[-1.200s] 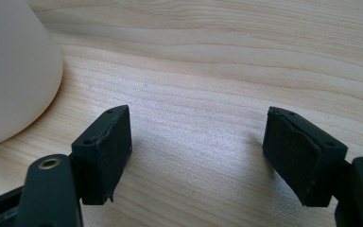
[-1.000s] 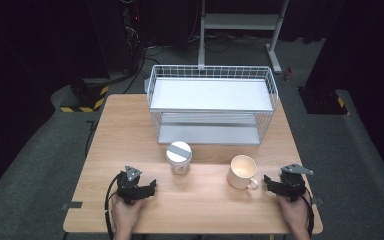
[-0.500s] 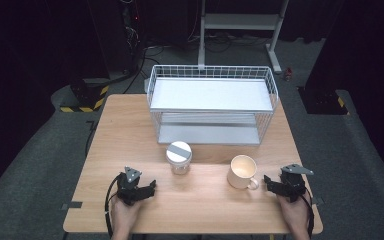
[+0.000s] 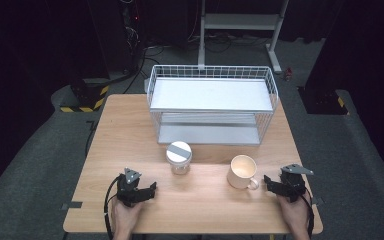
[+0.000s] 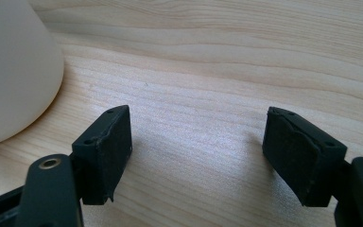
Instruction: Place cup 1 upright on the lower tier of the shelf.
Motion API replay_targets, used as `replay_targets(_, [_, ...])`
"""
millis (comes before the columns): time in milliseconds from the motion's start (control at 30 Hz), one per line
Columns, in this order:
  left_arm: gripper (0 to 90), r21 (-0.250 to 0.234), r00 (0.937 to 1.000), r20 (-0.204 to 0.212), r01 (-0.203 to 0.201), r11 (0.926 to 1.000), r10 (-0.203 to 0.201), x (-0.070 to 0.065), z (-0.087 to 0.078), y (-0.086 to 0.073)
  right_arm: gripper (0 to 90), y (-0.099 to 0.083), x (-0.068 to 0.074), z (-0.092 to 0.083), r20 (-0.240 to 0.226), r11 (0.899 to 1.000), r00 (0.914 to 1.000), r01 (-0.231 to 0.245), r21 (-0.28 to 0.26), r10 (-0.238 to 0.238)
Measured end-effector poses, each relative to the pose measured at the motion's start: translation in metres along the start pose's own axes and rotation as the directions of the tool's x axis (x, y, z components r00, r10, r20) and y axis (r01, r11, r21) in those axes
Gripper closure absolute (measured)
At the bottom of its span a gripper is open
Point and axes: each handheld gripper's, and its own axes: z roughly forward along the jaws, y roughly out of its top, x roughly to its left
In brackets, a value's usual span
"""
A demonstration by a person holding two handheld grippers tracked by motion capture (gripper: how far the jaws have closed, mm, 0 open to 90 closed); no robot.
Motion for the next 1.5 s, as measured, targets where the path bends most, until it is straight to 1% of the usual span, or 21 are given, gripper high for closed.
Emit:
replay_targets(67, [14.9,-0.003,0.9999,0.014,-0.002,1.0,0.002,-0.001,-0.001,-0.001,25.1,0.0,0.0,0.0,0.0,1.0,1.0,0.002,0.0,-0.002])
replay_targets(100, [14.8,-0.009,0.9996,0.025,-0.01,0.9999,0.01,-0.003,-0.002,-0.001,25.1,0.0,0.0,0.0,0.0,1.0,1.0,-0.001,0.0,0.001])
replay_targets(133, [14.9,-0.009,0.9996,0.025,-0.01,0.9999,0.01,-0.003,-0.002,-0.001,25.1,0.0,0.0,0.0,0.0,1.0,1.0,-0.001,0.0,0.001])
replay_targets(167, [14.9,-0.013,0.999,0.04,-0.022,0.9997,0.022,-0.007,-0.003,-0.002,25.1,0.0,0.0,0.0,0.001,1.0,1.0,-0.001,0.0,0.001])
replay_targets(267, [15.0,-0.011,0.9986,0.047,-0.025,0.9996,0.025,-0.009,-0.003,-0.001,25.1,0.0,0.0,0.0,0.0,1.0,1.0,0.003,0.001,-0.003])
replay_targets(300, [15.0,-0.011,0.9979,0.056,-0.032,0.9994,0.032,-0.011,-0.003,0.0,25.1,0.0,0.0,0.0,0.0,1.0,1.0,0.003,0.001,-0.003])
replay_targets(400, [15.1,-0.013,0.9973,0.067,-0.029,0.9995,0.03,-0.013,-0.003,0.0,25.1,0.0,0.0,0.0,0.0,1.0,1.0,0.003,0.003,-0.003])
replay_targets(467, [15.3,-0.013,0.9966,0.074,-0.035,0.9993,0.036,-0.018,-0.004,0.001,25.1,0.0,0.0,0.0,0.0,1.0,1.0,0.003,0.003,-0.003])
replay_targets(533, [15.3,-0.013,0.9961,0.079,-0.04,0.9991,0.041,-0.019,-0.004,0.002,25.1,0.0,0.0,0.0,0.0,1.0,1.0,0.004,0.003,-0.004])
replay_targets(567, [15.1,-0.015,0.9947,0.087,-0.053,0.9985,0.054,-0.021,-0.004,0.003,25.1,0.0,0.0,0.0,0.0,1.0,1.0,0.0,0.003,0.0])
replay_targets(633, [15.1,-0.017,0.9944,0.093,-0.048,0.9987,0.05,-0.023,-0.004,0.003,25.1,0.0,0.0,0.0,0.0,1.0,1.0,0.001,0.003,-0.001])
replay_targets(767, [15.5,-0.015,0.9919,0.108,-0.064,0.9978,0.066,-0.03,-0.004,0.006,25.1,0.0,0.0,-0.001,0.0,1.0,1.0,0.001,0.003,-0.001])
replay_targets(1000, [15.6,-0.019,0.9888,0.12,-0.087,0.996,0.089,-0.038,-0.002,0.009,25.1,0.0,0.0,-0.001,-0.001,1.0,1.0,0.004,0.003,-0.004])
replay_targets(1067, [15.3,-0.031,0.9871,0.125,-0.097,0.9948,0.101,-0.042,-0.003,0.012,25.1,0.0,0.0,-0.001,-0.002,1.0,1.0,0.003,0.003,-0.003])
replay_targets(1133, [14.7,-0.034,0.9868,0.128,-0.096,0.9948,0.1,-0.043,-0.003,0.013,25.1,0.0,0.0,-0.001,-0.002,1.0,1.0,0.005,0.002,-0.005])
replay_targets(1200, [14.5,-0.041,0.9852,0.139,-0.095,0.9947,0.099,-0.045,-0.002,0.016,25.1,0.0,0.0,-0.001,-0.002,1.0,1.0,0.001,0.003,-0.001])
replay_targets(1300, [13.6,-0.048,0.9828,0.148,-0.104,0.9935,0.11,-0.049,0.0,0.021,25.1,-0.001,0.001,-0.001,-0.002,1.0,1.0,0.001,0.003,-0.001])
replay_targets(1500, [12.1,-0.05,0.9822,0.154,-0.1,0.9938,0.106,-0.052,0.002,0.026,25.1,-0.001,0.001,-0.001,-0.001,1.0,1.0,0.002,0.003,-0.002])
